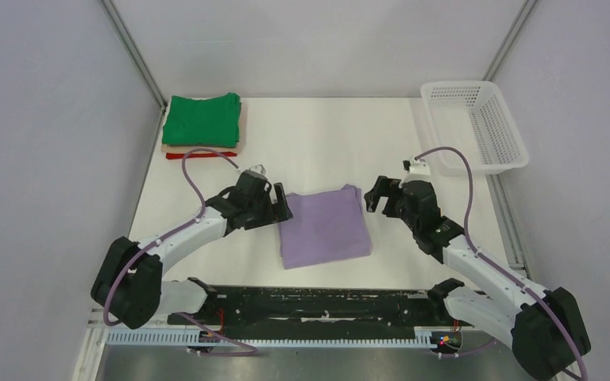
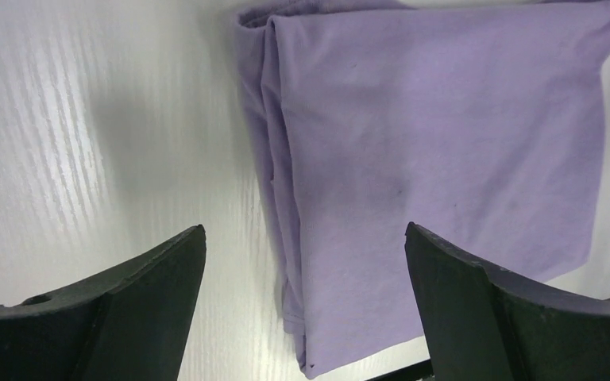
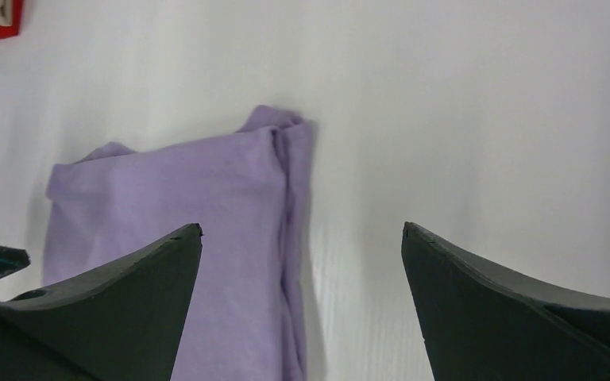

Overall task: Fold and stack the t-shirts
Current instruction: Put the neatly folded tshirt into the corner of the board with the left arm

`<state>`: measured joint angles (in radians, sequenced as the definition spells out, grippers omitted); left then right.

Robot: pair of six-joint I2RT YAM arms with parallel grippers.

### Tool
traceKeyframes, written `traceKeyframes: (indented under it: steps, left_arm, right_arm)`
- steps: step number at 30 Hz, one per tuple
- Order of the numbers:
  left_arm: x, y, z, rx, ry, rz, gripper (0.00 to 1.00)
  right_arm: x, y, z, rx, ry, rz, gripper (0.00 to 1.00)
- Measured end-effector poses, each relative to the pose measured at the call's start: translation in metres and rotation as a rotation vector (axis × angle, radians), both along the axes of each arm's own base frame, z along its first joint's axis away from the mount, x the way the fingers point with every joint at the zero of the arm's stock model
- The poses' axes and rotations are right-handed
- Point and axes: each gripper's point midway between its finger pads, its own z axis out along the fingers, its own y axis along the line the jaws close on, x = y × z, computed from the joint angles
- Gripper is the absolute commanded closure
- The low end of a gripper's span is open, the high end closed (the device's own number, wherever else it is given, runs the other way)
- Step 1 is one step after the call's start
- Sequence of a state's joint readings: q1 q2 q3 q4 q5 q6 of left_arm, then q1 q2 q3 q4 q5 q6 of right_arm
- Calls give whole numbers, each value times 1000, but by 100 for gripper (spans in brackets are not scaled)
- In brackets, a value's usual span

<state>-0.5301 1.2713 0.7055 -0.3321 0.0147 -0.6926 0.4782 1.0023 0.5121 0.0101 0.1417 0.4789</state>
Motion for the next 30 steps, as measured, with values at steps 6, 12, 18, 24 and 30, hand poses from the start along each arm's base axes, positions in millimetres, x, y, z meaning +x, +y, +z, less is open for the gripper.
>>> traceKeyframes:
  steps: [6,12,18,24,30]
  left_arm:
    - [-5,-2,-23,60,47,28,16]
    - [-12,-8,-44,102,93,29,35]
    - [-6,-19,-49,114,81,47,57]
    - [11,-27,-53,174,80,69,89]
    - [42,-33,-50,304,61,74,98]
  right_arm:
    - [-17,-28,-26,-59,5,-77,2]
    - [-23,-34,-42,-110,25,-65,2]
    - [-21,-36,-44,-129,12,-66,2]
    - [-23,-41,-52,-147,19,-77,2]
    - [-21,-45,-52,-150,15,-88,2]
